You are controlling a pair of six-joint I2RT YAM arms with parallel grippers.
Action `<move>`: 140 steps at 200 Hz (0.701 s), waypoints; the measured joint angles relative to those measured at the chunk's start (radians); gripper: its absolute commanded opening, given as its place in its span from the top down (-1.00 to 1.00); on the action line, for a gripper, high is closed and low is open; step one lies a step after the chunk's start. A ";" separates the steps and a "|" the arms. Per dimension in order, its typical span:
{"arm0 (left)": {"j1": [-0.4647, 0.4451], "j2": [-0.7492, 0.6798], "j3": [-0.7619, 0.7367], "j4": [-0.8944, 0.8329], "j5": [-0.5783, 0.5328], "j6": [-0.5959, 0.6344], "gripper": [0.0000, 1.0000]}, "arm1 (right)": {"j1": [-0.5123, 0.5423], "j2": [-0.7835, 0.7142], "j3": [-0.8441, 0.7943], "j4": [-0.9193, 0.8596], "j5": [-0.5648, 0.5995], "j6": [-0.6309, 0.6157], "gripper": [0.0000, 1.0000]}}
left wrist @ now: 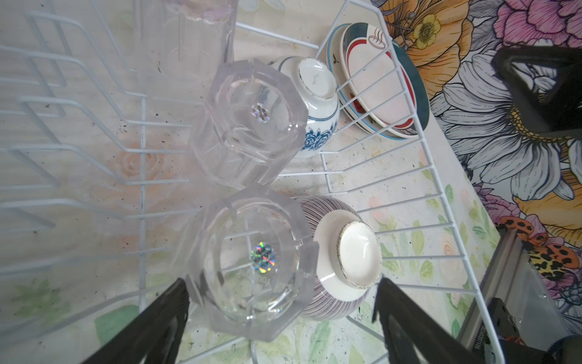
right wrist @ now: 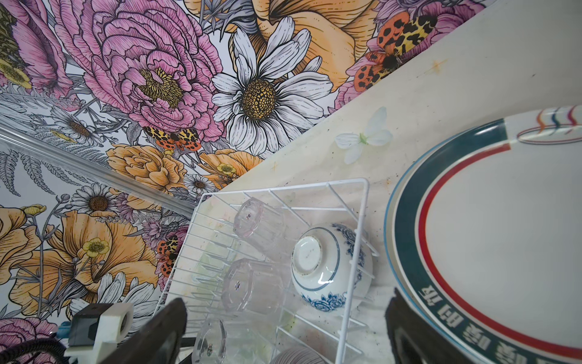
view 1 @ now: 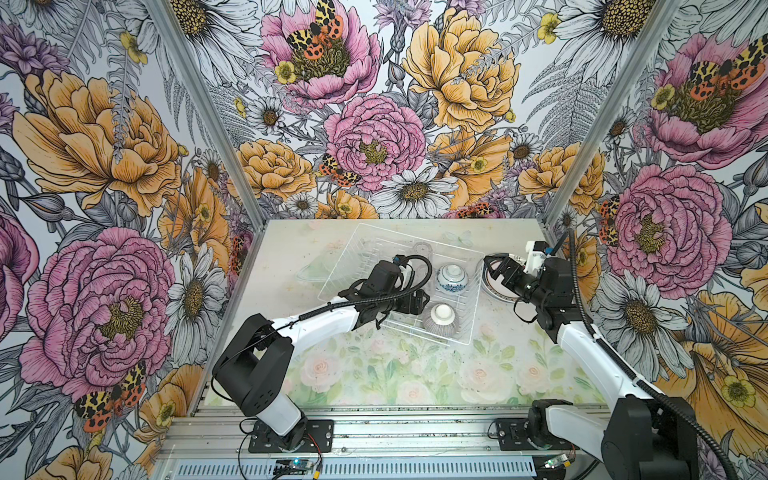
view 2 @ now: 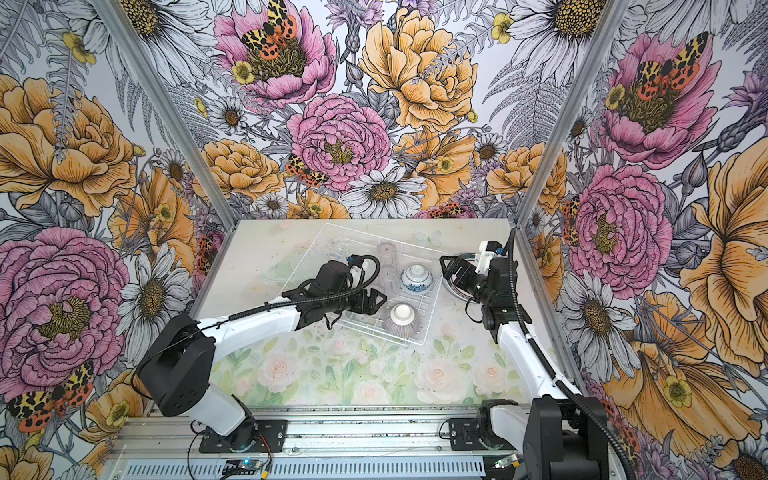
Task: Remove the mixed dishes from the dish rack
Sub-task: 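Lower the left gripper into the rack and grasp a clear glass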
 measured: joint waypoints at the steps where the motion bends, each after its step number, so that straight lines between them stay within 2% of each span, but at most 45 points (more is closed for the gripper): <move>1: 0.000 0.002 0.002 -0.001 -0.001 0.001 -0.74 | 0.000 0.000 0.000 0.000 0.000 0.000 -0.97; 79: -0.040 0.136 0.155 -0.151 -0.139 0.042 -0.67 | 0.000 0.002 -0.014 -0.001 0.000 0.018 -0.95; 121: -0.040 0.146 0.183 -0.163 -0.183 0.060 -0.25 | 0.000 0.018 -0.016 -0.001 0.000 0.034 -0.95; 140: -0.040 0.146 0.183 -0.165 -0.198 0.063 -0.21 | 0.000 0.021 -0.016 -0.001 0.000 0.036 -0.95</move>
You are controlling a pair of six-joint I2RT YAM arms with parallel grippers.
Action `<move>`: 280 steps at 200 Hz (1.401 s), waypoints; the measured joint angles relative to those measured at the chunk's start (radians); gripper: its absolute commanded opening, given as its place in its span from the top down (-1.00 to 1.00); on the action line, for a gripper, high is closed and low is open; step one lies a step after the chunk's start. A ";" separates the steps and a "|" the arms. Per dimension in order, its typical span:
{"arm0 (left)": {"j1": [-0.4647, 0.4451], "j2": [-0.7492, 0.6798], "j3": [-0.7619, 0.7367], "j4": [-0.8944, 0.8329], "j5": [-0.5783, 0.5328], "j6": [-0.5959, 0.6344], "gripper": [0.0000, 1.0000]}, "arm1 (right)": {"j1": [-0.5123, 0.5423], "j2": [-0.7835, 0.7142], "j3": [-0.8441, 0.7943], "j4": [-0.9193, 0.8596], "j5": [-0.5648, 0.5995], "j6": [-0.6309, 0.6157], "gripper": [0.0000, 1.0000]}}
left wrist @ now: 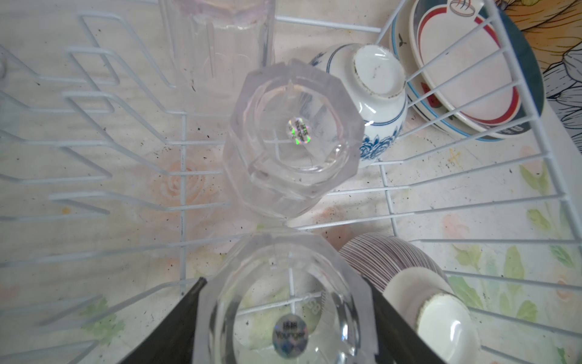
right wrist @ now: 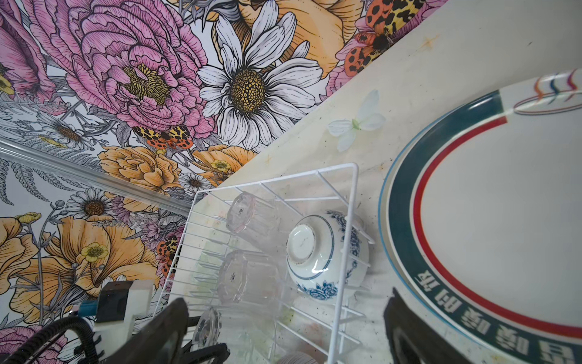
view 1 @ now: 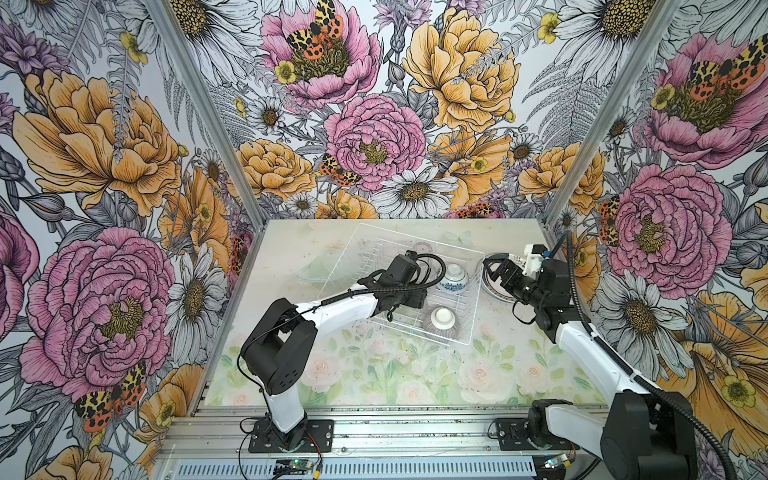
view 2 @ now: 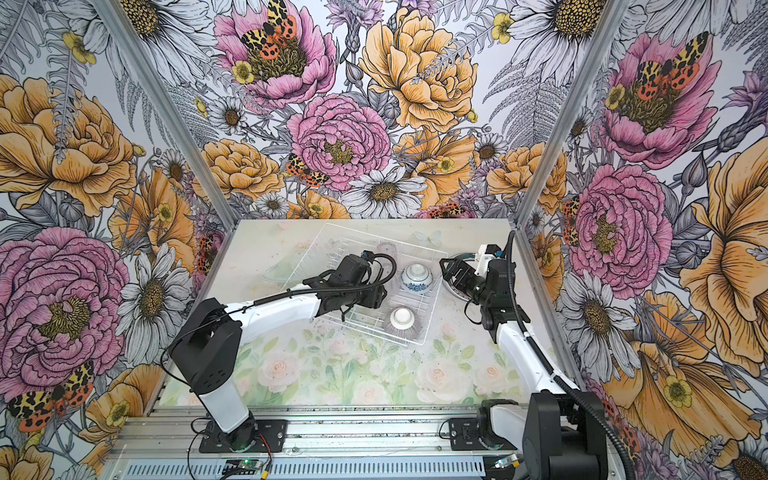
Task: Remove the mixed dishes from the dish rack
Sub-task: 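Lower the left gripper into the rack and grasp a clear glass, then lift the clear glass toward the right gripper while the right gripper grasps it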
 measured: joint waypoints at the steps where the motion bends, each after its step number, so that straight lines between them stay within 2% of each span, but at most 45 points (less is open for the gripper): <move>1: 0.000 0.000 0.000 0.000 -0.001 0.000 -0.21 | 0.000 0.000 0.000 0.000 0.000 0.000 -0.95; 107: 0.011 -0.085 -0.043 -0.046 -0.025 0.000 -0.17 | 0.032 0.056 0.000 0.034 -0.007 0.021 -0.92; 134: 0.045 -0.146 -0.073 -0.031 0.025 -0.017 -0.17 | 0.059 0.069 0.000 0.061 -0.008 0.026 -0.90; 161: 0.122 -0.211 -0.142 0.043 0.117 -0.081 -0.15 | 0.094 0.093 0.000 0.103 -0.009 0.027 -0.88; 199: 0.214 -0.278 -0.203 0.129 0.186 -0.167 -0.15 | 0.183 0.129 0.000 0.182 -0.003 0.018 -0.79; 243: 0.299 -0.364 -0.242 0.248 0.260 -0.286 -0.15 | 0.327 0.172 0.010 0.277 0.005 -0.047 -0.59; 280: 0.317 -0.402 -0.265 0.325 0.310 -0.375 -0.16 | 0.430 0.215 0.087 0.323 -0.001 -0.132 -0.47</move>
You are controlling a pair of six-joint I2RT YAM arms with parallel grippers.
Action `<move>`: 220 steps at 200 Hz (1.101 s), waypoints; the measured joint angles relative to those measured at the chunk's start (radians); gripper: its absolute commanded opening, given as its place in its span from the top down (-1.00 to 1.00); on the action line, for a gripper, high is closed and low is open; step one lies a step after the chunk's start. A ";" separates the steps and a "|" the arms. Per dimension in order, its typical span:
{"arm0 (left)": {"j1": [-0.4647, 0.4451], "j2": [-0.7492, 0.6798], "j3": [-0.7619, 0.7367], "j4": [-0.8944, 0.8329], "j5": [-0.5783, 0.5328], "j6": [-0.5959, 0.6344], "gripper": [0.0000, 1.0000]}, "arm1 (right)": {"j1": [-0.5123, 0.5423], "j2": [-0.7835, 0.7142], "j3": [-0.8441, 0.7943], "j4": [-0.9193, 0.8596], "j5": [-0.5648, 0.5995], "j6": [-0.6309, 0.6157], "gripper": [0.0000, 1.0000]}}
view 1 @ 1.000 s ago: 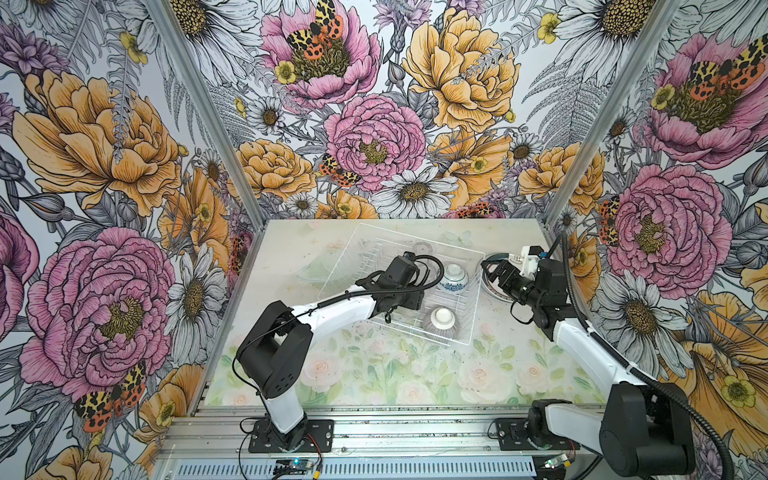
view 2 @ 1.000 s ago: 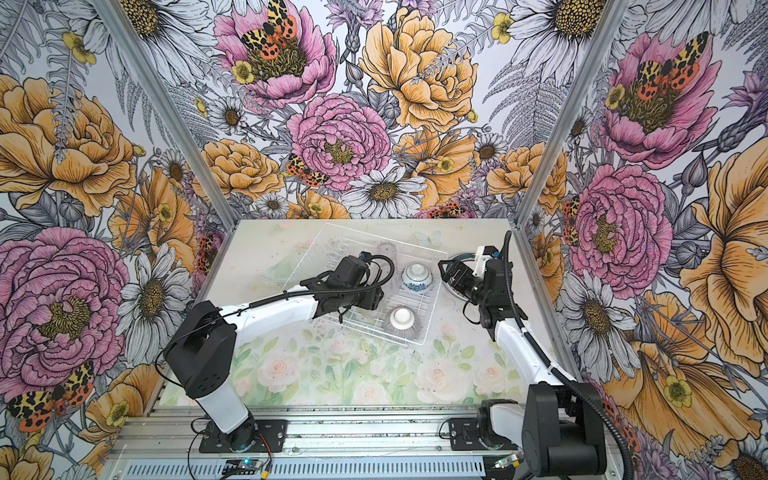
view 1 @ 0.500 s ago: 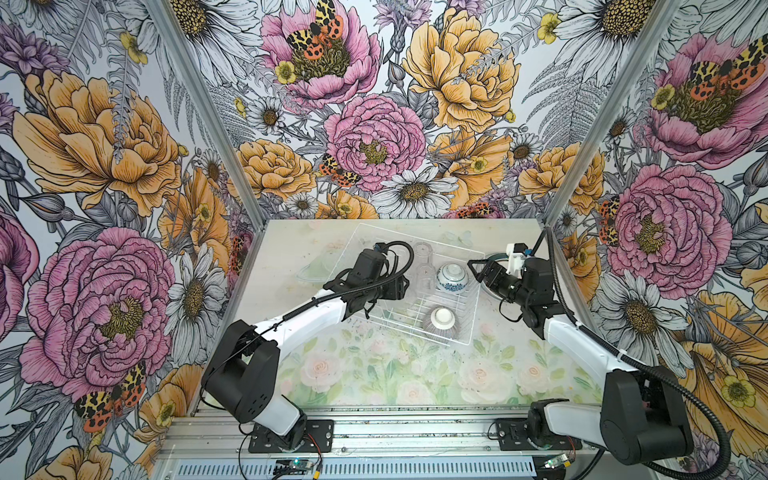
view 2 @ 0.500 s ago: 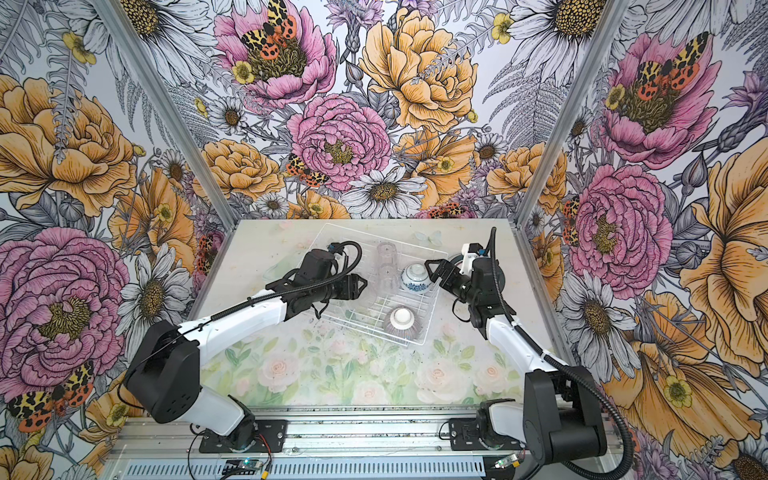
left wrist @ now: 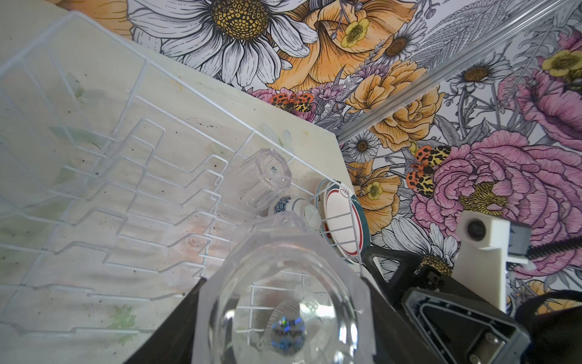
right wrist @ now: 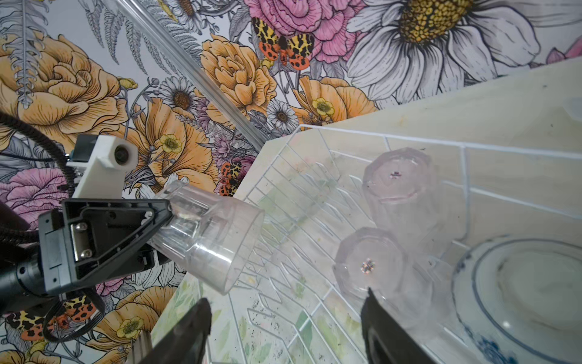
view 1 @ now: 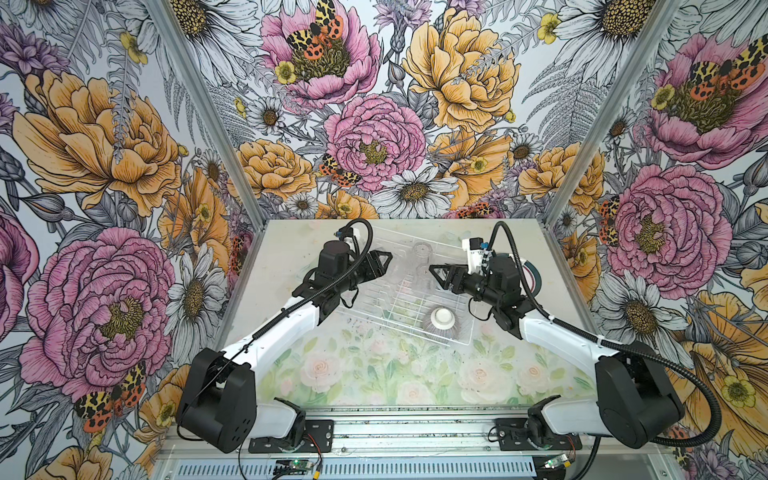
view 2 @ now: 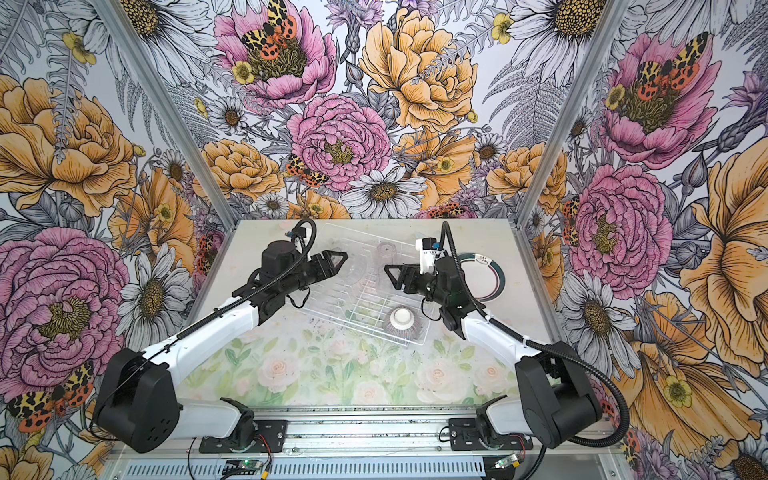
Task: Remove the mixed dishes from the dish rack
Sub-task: 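Lift the clear glass toward the right gripper while the right gripper grasps it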
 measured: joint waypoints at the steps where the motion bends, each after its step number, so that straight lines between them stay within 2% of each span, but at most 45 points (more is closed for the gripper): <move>1: 0.000 0.000 -0.001 0.002 0.002 -0.002 -0.16 | 0.003 0.001 0.003 0.001 0.000 -0.002 -0.46; 18: 0.003 -0.002 -0.011 0.043 0.042 -0.046 -0.16 | 0.038 0.024 0.054 0.020 -0.002 -0.035 -0.45; 56: 0.014 -0.004 -0.038 0.113 0.106 -0.126 -0.16 | 0.080 0.089 0.122 0.066 -0.031 -0.063 -0.28; 132: 0.038 -0.084 -0.092 0.196 0.123 -0.205 -0.16 | 0.125 0.128 0.173 0.088 -0.076 -0.078 0.09; 159: 0.040 -0.094 -0.095 0.225 0.126 -0.215 -0.16 | 0.149 0.135 0.192 0.090 -0.087 -0.084 0.16; 220: 0.052 -0.111 -0.128 0.285 0.140 -0.262 -0.17 | 0.193 0.173 0.232 0.090 -0.094 -0.082 0.15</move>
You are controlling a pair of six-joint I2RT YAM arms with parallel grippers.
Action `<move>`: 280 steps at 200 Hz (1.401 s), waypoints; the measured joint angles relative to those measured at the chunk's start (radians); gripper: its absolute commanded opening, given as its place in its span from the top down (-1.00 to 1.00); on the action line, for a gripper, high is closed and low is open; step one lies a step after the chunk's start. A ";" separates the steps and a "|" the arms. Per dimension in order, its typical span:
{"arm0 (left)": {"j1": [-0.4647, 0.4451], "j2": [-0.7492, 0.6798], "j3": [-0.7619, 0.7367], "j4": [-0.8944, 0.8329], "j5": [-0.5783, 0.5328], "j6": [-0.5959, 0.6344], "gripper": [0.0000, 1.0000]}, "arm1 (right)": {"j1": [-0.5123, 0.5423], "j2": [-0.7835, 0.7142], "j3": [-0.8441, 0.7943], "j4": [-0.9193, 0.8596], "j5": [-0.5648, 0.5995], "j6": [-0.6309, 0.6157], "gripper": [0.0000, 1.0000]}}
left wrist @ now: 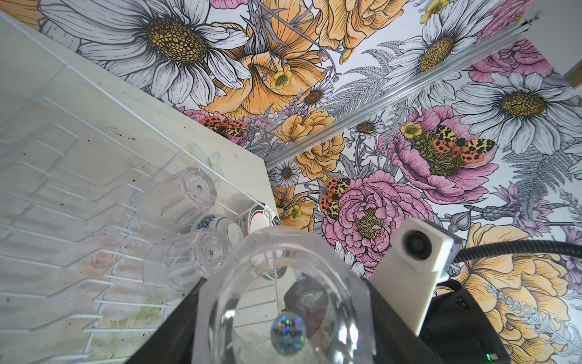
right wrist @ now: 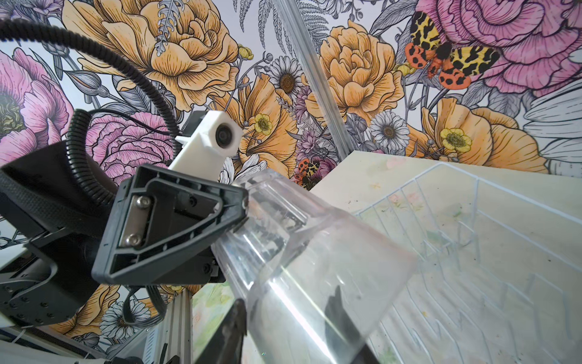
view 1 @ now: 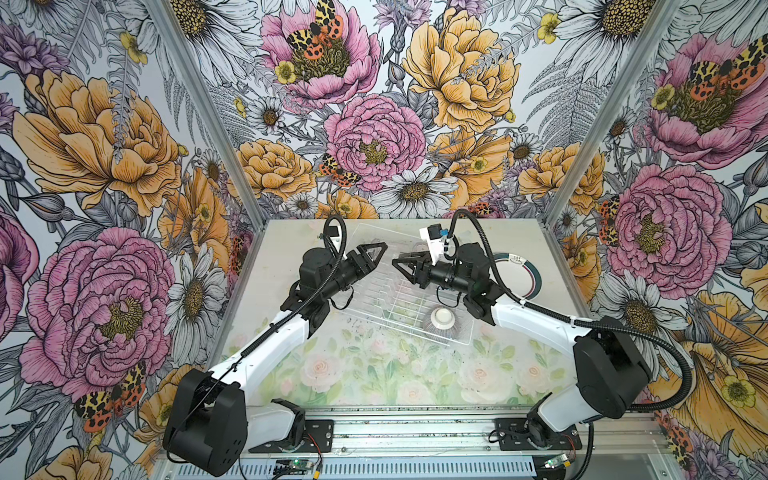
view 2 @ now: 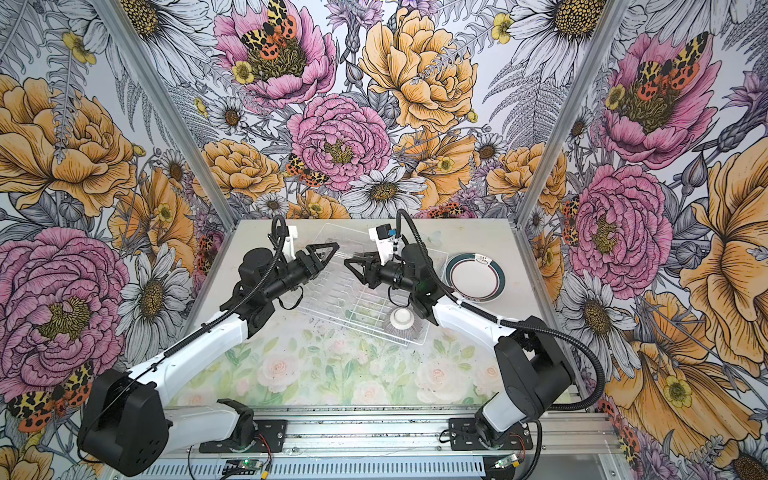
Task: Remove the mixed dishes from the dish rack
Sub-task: 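Lift the clear glass toward the right gripper while the right gripper grasps it, then open the left gripper and draw it back while the right gripper carries the glass off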
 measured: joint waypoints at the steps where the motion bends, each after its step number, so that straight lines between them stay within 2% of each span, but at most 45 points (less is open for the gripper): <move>1: 0.000 0.000 0.000 0.001 0.001 0.000 -0.17 | 0.001 0.000 0.000 0.000 0.000 0.000 0.16; 23: 0.000 -0.011 -0.015 0.033 0.010 -0.013 -0.18 | 0.021 0.002 0.009 -0.002 0.006 0.000 0.22; 77: 0.023 -0.069 -0.056 0.090 0.005 -0.093 -0.24 | 0.087 -0.019 0.010 0.029 -0.007 0.030 1.00; 108: 0.022 -0.121 -0.098 0.101 0.004 -0.105 -0.31 | 0.111 -0.050 -0.015 0.032 0.018 0.028 1.00; 129: 0.019 -0.151 -0.133 0.089 0.006 -0.092 -0.73 | 0.124 -0.060 -0.037 0.036 0.041 0.039 1.00; 147: 0.015 -0.188 -0.168 0.053 0.008 -0.041 -0.97 | 0.112 -0.074 -0.042 0.031 0.120 0.061 1.00; 217: 0.012 -0.320 -0.172 -0.132 -0.111 0.178 -0.97 | 0.088 -0.104 -0.098 -0.054 0.368 0.080 1.00; 252: -0.024 -0.374 -0.200 -0.165 -0.177 0.239 -0.97 | 0.083 -0.264 -0.126 -0.217 0.542 0.063 1.00; 280: -0.115 -0.382 -0.240 -0.179 -0.270 0.319 -0.97 | 0.062 -0.419 -0.129 -0.356 0.702 0.048 1.00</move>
